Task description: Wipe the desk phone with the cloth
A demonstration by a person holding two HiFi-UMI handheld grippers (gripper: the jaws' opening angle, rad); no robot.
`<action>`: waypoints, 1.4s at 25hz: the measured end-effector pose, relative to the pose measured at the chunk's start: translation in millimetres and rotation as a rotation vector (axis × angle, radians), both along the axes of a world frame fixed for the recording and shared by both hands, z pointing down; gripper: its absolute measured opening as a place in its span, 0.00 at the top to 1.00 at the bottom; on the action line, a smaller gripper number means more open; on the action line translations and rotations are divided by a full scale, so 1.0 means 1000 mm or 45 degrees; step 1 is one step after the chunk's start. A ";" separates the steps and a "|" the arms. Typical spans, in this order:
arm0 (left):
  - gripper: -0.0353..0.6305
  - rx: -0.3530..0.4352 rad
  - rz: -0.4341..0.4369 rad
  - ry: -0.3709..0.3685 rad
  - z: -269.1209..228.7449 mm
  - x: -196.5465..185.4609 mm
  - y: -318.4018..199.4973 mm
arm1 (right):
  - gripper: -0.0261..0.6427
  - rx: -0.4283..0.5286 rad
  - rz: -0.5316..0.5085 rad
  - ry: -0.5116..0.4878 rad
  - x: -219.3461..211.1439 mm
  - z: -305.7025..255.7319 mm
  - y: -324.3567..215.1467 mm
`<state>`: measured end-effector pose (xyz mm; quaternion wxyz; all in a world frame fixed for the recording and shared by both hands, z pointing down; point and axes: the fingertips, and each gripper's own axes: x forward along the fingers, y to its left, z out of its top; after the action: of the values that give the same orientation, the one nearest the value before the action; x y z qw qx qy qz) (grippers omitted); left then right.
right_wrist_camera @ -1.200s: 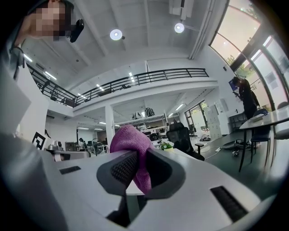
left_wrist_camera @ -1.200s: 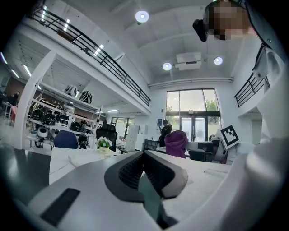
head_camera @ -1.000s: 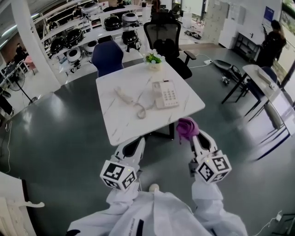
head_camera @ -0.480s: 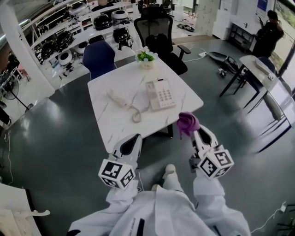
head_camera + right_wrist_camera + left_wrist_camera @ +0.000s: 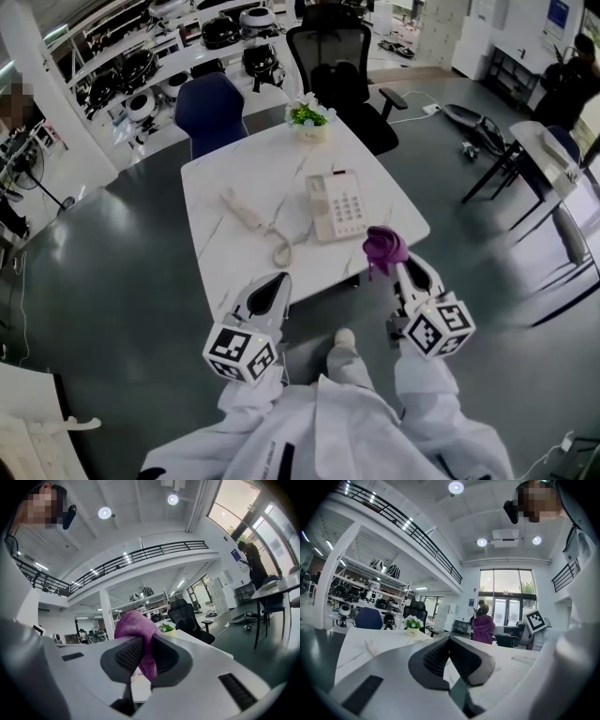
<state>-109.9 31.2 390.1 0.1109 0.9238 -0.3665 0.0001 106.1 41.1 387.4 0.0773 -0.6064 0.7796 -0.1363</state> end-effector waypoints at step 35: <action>0.95 -0.143 -0.210 -0.034 0.051 0.084 -0.162 | 0.91 -0.126 -0.163 0.033 0.087 0.047 -0.209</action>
<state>-25.9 -130.5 441.0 0.1572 0.8827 -0.4423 0.0238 193.0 -168.3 434.0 0.0282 -0.5603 0.8099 -0.1713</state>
